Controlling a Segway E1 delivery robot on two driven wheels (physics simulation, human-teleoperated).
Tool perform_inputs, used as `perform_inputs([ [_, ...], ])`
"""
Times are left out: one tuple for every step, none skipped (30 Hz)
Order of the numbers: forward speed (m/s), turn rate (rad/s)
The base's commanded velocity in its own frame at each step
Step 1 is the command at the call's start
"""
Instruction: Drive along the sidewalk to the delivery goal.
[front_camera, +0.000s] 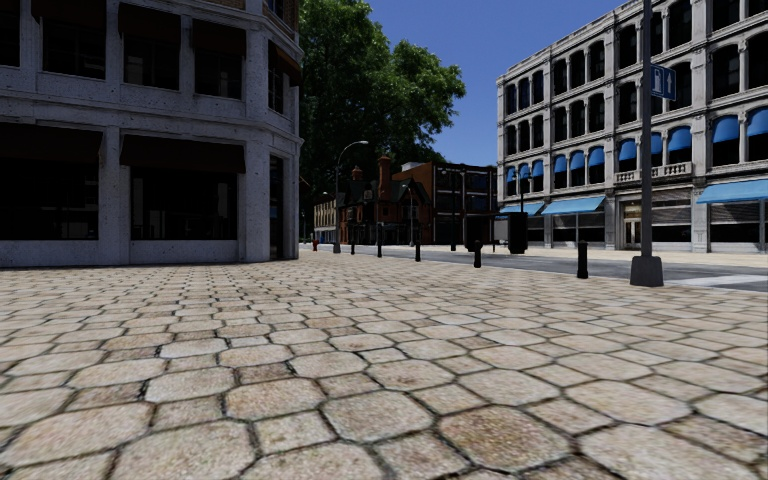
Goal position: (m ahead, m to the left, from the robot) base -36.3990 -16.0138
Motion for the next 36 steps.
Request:
perform_inputs([
  [0.0, 0.0],
  [0.0, 0.0],
  [0.0, 0.0],
  [0.0, 0.0],
  [0.0, 0.0],
  [0.0, 0.0],
  [0.0, 0.0],
  [0.0, 0.0],
  [0.0, 0.0],
  [0.0, 0.0],
  [0.0, 0.0],
  [0.0, 0.0],
  [0.0, 0.0],
  [0.0, 0.0],
  [0.0, 0.0],
  [0.0, 0.0],
  [0.0, 0.0],
  [0.0, 0.0],
  [0.0, 0.0],
  [0.0, 0.0],
  [0.0, 0.0],
  [0.0, 0.0],
  [0.0, 0.0],
  [0.0, 0.0],
  [0.0, 0.0],
  [0.0, 0.0],
  [0.0, 0.0],
  [0.0, 0.0],
  [0.0, 0.0],
  [0.0, 0.0],
  [0.39, 0.03],
  [0.57, 0.15],
  [1.0, 0.21],
  [1.0, 0.21],
  [1.19, 0.25],
  [1.24, 0.29],
])
